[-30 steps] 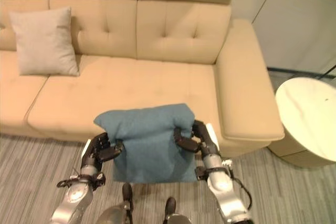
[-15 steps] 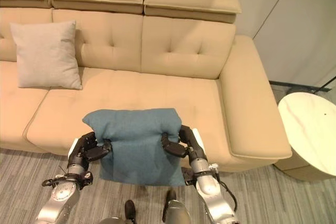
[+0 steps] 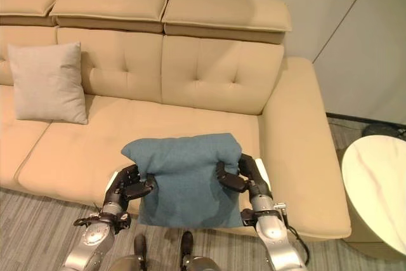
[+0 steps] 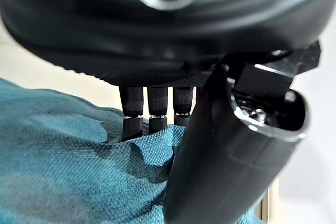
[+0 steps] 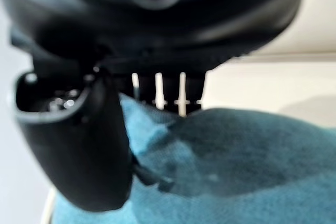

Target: Pick up all the scattered cushions and arrange them neatly on the sofa.

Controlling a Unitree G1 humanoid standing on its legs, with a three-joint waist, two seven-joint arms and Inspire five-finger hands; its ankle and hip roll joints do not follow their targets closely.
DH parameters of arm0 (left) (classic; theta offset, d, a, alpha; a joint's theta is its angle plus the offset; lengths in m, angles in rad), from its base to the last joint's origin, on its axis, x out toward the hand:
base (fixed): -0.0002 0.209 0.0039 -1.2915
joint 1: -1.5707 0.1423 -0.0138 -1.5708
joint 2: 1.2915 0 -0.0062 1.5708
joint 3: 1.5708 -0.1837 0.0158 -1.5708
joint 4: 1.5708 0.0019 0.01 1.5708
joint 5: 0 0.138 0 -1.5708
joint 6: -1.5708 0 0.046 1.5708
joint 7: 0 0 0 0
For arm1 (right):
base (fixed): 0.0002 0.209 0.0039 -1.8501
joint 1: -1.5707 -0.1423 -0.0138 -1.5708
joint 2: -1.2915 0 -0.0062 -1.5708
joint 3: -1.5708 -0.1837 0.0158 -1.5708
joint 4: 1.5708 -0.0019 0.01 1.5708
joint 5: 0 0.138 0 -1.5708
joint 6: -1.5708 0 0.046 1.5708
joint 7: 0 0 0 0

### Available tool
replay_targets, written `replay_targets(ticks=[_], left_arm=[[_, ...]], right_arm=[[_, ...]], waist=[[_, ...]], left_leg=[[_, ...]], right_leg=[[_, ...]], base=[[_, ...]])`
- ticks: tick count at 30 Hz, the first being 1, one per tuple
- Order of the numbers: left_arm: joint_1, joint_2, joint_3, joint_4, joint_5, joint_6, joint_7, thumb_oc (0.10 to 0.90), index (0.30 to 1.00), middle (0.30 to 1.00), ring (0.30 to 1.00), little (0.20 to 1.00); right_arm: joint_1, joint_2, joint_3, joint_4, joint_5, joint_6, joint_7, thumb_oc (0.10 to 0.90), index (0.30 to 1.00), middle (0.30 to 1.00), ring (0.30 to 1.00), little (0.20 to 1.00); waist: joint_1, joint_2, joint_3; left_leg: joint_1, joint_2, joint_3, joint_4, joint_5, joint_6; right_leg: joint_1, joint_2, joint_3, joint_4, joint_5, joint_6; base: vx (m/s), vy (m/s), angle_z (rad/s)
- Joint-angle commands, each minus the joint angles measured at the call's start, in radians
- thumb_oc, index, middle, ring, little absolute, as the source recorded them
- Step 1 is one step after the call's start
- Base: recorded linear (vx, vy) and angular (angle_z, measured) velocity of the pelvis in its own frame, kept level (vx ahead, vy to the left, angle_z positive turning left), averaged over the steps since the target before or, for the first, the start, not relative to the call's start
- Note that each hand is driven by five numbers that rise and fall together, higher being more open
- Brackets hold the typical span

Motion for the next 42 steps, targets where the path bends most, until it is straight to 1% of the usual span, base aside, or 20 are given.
replay_targets(ticks=[1, 4, 8, 10, 11, 12, 13, 15, 17, 18, 22, 23, 26, 28, 30, 32, 33, 34, 37, 42], left_arm=[[-0.049, 0.014, 0.025, -0.148, 0.008, -0.110, -0.037, 0.400, 0.300, 0.300, 0.300, 0.300], [-0.039, 0.027, 0.031, -0.154, 0.009, -0.104, -0.041, 0.400, 0.300, 0.300, 0.300, 0.300], [-0.044, 0.044, 0.053, -0.162, 0.009, -0.108, -0.031, 0.400, 0.300, 0.300, 0.300, 0.300], [-0.041, 0.054, 0.071, -0.171, 0.010, -0.112, -0.023, 0.400, 0.300, 0.300, 0.300, 0.300], [-0.041, 0.054, 0.071, -0.171, 0.010, -0.112, -0.023, 0.400, 0.300, 0.300, 0.300, 0.300], [-0.039, 0.059, 0.078, -0.173, 0.008, -0.114, -0.021, 0.400, 0.300, 0.300, 0.300, 0.300], [-0.043, 0.064, 0.091, -0.168, 0.013, -0.120, -0.011, 0.400, 0.300, 0.300, 0.300, 0.300], [-0.046, 0.064, 0.097, -0.161, 0.019, -0.126, -0.007, 0.400, 0.300, 0.300, 0.300, 0.300], [-0.052, 0.061, 0.098, -0.160, 0.024, -0.132, 0.005, 0.400, 0.300, 0.300, 0.300, 0.300], [-0.057, 0.062, 0.095, -0.167, 0.023, -0.137, -0.008, 0.400, 0.300, 0.300, 0.300, 0.300], [-0.065, 0.047, 0.089, -0.163, 0.040, -0.140, -0.001, 0.400, 0.300, 0.300, 0.300, 0.300], [-0.086, 0.044, 0.084, -0.159, 0.051, -0.140, 0.009, 0.400, 0.300, 0.300, 0.300, 0.300], [-0.104, 0.041, 0.082, -0.161, 0.057, -0.141, 0.022, 0.400, 0.300, 0.300, 0.300, 0.300], [-0.201, 0.036, 0.067, -0.145, 0.086, -0.145, 0.080, 0.400, 0.300, 0.300, 0.300, 0.300], [-0.236, 0.036, 0.059, -0.132, 0.097, -0.146, 0.097, 0.400, 0.300, 0.300, 0.300, 0.300], [-0.355, 0.037, 0.032, -0.093, 0.111, -0.156, 0.146, 0.400, 0.300, 0.300, 0.300, 0.300], [-0.360, 0.036, 0.033, -0.090, 0.111, -0.157, 0.147, 0.400, 0.300, 0.300, 0.300, 0.300], [-0.486, 0.036, 0.004, -0.042, 0.112, -0.170, 0.193, 0.400, 0.300, 0.300, 0.300, 0.300], [-0.690, 0.056, -0.038, 0.048, 0.115, -0.185, 0.258, 0.400, 0.300, 0.300, 0.300, 0.300], [-0.940, 0.105, -0.085, 0.157, 0.151, -0.210, 0.339, 0.400, 0.300, 0.300, 0.300, 0.300]], right_arm=[[-0.064, 0.005, -0.039, -0.149, 0.052, -0.123, -0.024, 0.400, 0.300, 0.300, 0.300, 0.300], [-0.067, 0.013, -0.035, -0.155, 0.052, -0.119, -0.015, 0.400, 0.300, 0.300, 0.300, 0.300], [-0.097, 0.037, -0.014, -0.154, 0.053, -0.121, -0.009, 0.400, 0.300, 0.300, 0.300, 0.300], [-0.115, 0.047, -0.003, -0.155, 0.054, -0.124, -0.002, 0.400, 0.300, 0.300, 0.300, 0.300], [-0.115, 0.047, -0.003, -0.155, 0.054, -0.124, -0.002, 0.400, 0.300, 0.300, 0.300, 0.300], [-0.123, 0.051, 0.000, -0.156, 0.055, -0.124, 0.000, 0.400, 0.300, 0.300, 0.300, 0.300], [-0.130, 0.066, 0.005, -0.157, 0.058, -0.128, 0.002, 0.400, 0.300, 0.300, 0.300, 0.300], [-0.129, 0.072, 0.006, -0.156, 0.058, -0.132, 0.004, 0.400, 0.300, 0.300, 0.300, 0.300], [-0.130, 0.070, 0.011, -0.150, 0.053, -0.131, 0.001, 0.400, 0.300, 0.300, 0.300, 0.300], [-0.121, 0.072, 0.000, -0.152, 0.061, -0.125, 0.007, 0.400, 0.300, 0.300, 0.300, 0.300], [-0.115, 0.070, -0.009, -0.137, 0.049, -0.127, -0.001, 0.400, 0.300, 0.300, 0.300, 0.300], [-0.125, 0.062, -0.011, -0.125, 0.038, -0.123, -0.014, 0.400, 0.300, 0.300, 0.300, 0.300], [-0.139, 0.050, -0.014, -0.120, 0.025, -0.119, -0.029, 0.400, 0.300, 0.300, 0.300, 0.300], [-0.213, 0.033, 0.000, -0.098, -0.012, -0.115, -0.091, 0.400, 0.300, 0.300, 0.300, 0.300], [-0.247, 0.026, 0.010, -0.084, -0.024, -0.114, -0.109, 0.400, 0.300, 0.300, 0.300, 0.300], [-0.364, 0.004, 0.044, -0.042, -0.058, -0.110, -0.170, 0.400, 0.300, 0.300, 0.300, 0.300], [-0.369, 0.004, 0.045, -0.038, -0.058, -0.111, -0.172, 0.400, 0.300, 0.300, 0.300, 0.300], [-0.486, -0.006, 0.082, 0.009, -0.074, -0.105, -0.221, 0.400, 0.300, 0.300, 0.300, 0.300], [-0.673, -0.034, 0.130, 0.090, -0.107, -0.100, -0.302, 0.400, 0.300, 0.300, 0.300, 0.300], [-0.913, -0.096, 0.160, 0.200, -0.160, -0.091, -0.410, 0.400, 0.300, 0.300, 0.300, 0.300]], waist=[[0.010, -0.001, -0.095], [0.014, -0.005, -0.104], [0.035, -0.010, -0.101], [0.041, -0.008, -0.091], [0.042, -0.009, -0.091], [0.043, -0.008, -0.087], [0.041, -0.005, -0.075], [0.036, -0.003, -0.076], [0.030, -0.003, -0.075], [0.022, -0.007, -0.079], [0.013, -0.004, -0.087], [0.011, -0.003, -0.105], [0.011, 0.001, -0.113], [0.011, 0.009, -0.115], [0.010, 0.012, -0.113], [0.012, 0.021, -0.107], [0.011, 0.021, -0.105], [0.012, 0.027, -0.091], [0.012, 0.041, -0.069], [0.007, 0.060, -0.043]], left_leg=[[0.012, -0.024, 0.011, 0.148, -0.024, 0.052], [0.042, -0.036, 0.023, 0.141, -0.039, 0.066], [0.063, -0.047, 0.061, 0.159, -0.080, 0.102], [0.079, -0.047, 0.084, 0.166, -0.097, 0.122], [0.078, -0.047, 0.087, 0.166, -0.097, 0.122], [0.081, -0.046, 0.092, 0.168, -0.101, 0.130], [0.092, -0.042, 0.104, 0.165, -0.107, 0.139], [0.113, -0.044, 0.110, 0.151, -0.114, 0.138], [0.138, -0.053, 0.115, 0.133, -0.121, 0.134], [0.137, -0.062, 0.105, 0.138, -0.124, 0.132], [0.160, -0.064, 0.096, 0.113, -0.120, 0.125], [0.180, -0.066, 0.097, 0.083, -0.116, 0.119], [0.193, -0.064, 0.091, 0.056, -0.108, 0.112], [0.200, -0.056, 0.083, 0.013, -0.090, 0.100], [0.198, -0.053, 0.080, 0.000, -0.084, 0.098], [0.185, -0.047, 0.072, -0.031, -0.062, 0.091], [0.185, -0.046, 0.072, -0.032, -0.061, 0.091], [0.156, -0.043, 0.065, -0.043, -0.045, 0.086], [0.105, -0.040, 0.053, -0.051, -0.021, 0.079], [0.008, -0.045, 0.034, -0.054, 0.016, 0.066]], right_leg=[[0.068, -0.076, 0.006, 0.091, -0.142, 0.153], [0.074, -0.095, 0.029, 0.104, -0.146, 0.164], [0.040, -0.127, 0.053, 0.188, -0.151, 0.189], [-0.010, -0.140, 0.065, 0.275, -0.137, 0.208], [-0.014, -0.141, 0.068, 0.280, -0.139, 0.208], [-0.038, -0.143, 0.076, 0.317, -0.130, 0.214], [-0.098, -0.147, 0.081, 0.383, -0.100, 0.230], [-0.121, -0.159, 0.060, 0.351, -0.091, 0.231], [-0.141, -0.166, 0.023, 0.275, -0.071, 0.225], [-0.117, -0.166, 0.031, 0.221, -0.075, 0.227], [-0.104, -0.151, 0.047, 0.192, -0.053, 0.228], [-0.072, -0.150, 0.031, 0.141, -0.043, 0.222], [-0.050, -0.145, 0.018, 0.106, -0.039, 0.219], [-0.029, -0.136, -0.004, 0.050, -0.032, 0.214], [-0.028, -0.134, -0.007, 0.037, -0.028, 0.213], [-0.039, -0.125, -0.011, 0.013, -0.023, 0.211], [-0.040, -0.125, -0.011, 0.013, -0.023, 0.211], [-0.065, -0.121, -0.008, 0.007, -0.019, 0.211], [-0.114, -0.116, -0.005, 0.005, -0.008, 0.211], [-0.204, -0.113, -0.001, 0.009, 0.012, 0.213]], base=[[0.23, 0.129, -0.53], [0.17, 0.154, -0.42], [0.07, 0.166, -0.44], [0.05, 0.133, -0.41], [0.01, 0.083, -0.63], [-0.01, 0.069, -0.64], [0.00, 0.071, -0.43], [0.04, 0.019, -0.24], [0.10, -0.027, -0.20], [0.08, -0.030, -0.11], [0.11, -0.061, 0.27], [0.15, -0.111, 0.02], [0.10, -0.081, 0.03], [0.04, -0.110, 0.10], [-0.01, -0.063, 0.15], [-0.03, -0.051, 0.10], [-0.11, -0.035, 0.02], [-0.12, -0.030, 0.04], [-0.14, -0.015, 0.09], [-0.10, 0.001, 0.13]])
